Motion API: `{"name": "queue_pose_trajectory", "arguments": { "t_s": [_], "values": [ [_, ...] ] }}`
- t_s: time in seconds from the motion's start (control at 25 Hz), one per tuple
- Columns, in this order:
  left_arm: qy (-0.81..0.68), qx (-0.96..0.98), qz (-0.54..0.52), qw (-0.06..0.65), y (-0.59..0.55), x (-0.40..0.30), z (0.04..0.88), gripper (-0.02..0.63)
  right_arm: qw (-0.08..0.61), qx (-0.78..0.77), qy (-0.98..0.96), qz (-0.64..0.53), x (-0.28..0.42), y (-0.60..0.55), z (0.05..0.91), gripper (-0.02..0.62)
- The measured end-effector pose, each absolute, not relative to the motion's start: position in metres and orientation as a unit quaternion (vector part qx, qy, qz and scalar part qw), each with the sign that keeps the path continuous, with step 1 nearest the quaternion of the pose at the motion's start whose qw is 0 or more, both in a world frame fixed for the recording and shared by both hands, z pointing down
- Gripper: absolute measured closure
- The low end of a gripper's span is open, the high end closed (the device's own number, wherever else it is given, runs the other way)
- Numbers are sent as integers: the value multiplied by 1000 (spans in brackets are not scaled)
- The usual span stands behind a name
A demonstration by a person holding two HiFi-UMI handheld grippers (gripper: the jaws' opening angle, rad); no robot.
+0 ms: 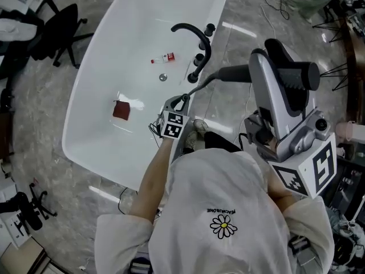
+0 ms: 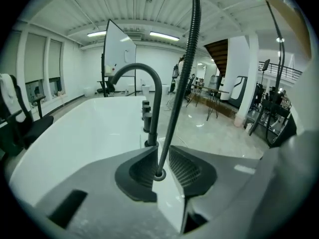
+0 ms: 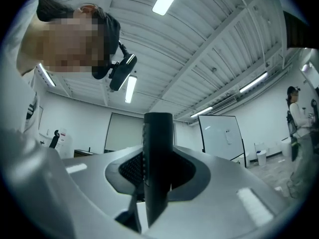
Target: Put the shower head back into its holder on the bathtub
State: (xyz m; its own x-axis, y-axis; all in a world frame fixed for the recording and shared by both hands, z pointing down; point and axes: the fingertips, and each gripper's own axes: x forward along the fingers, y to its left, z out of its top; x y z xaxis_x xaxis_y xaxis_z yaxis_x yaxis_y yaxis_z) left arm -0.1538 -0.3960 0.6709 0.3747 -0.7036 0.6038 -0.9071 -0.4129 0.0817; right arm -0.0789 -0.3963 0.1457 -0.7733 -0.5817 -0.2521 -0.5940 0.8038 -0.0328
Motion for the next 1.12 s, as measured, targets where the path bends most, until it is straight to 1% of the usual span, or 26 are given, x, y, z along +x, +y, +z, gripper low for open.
{"name": "queue_pose_trajectory", "arguments": {
  "t_s": [0.04,0.08,0.12,0.16,0.28,0.56,0.68,0.8,0.92,1.12],
  "values": [
    [-510,794,254,212,-394,-157,678,537,122,-308,943,36,-81,-395,145,488],
    [-526,783,254,215,-393,-163,682,556,116,-305,944,46,-83,-395,146,488],
    [-546,771,246,217,-393,-171,682,603,112,-300,946,50,-86,-395,147,488],
    [-567,759,232,219,-394,-179,679,606,108,-292,949,46,-89,-396,150,489],
    [-610,740,185,216,-403,-196,650,606,92,-272,958,18,-99,-404,166,488],
    [-665,720,94,174,-410,-220,579,606,31,-251,966,-53,-125,-425,243,488],
    [-672,721,57,162,-402,-223,547,606,-1,-247,965,-93,-137,-441,293,488],
    [-671,725,34,152,-385,-222,523,606,-51,-251,959,-125,-147,-450,360,489],
    [-666,728,26,158,-372,-221,525,606,-97,-248,953,-144,-157,-451,422,489],
    [-674,712,52,190,-352,-224,552,606,-146,-239,945,-170,-172,-454,495,489]
  ]
}}
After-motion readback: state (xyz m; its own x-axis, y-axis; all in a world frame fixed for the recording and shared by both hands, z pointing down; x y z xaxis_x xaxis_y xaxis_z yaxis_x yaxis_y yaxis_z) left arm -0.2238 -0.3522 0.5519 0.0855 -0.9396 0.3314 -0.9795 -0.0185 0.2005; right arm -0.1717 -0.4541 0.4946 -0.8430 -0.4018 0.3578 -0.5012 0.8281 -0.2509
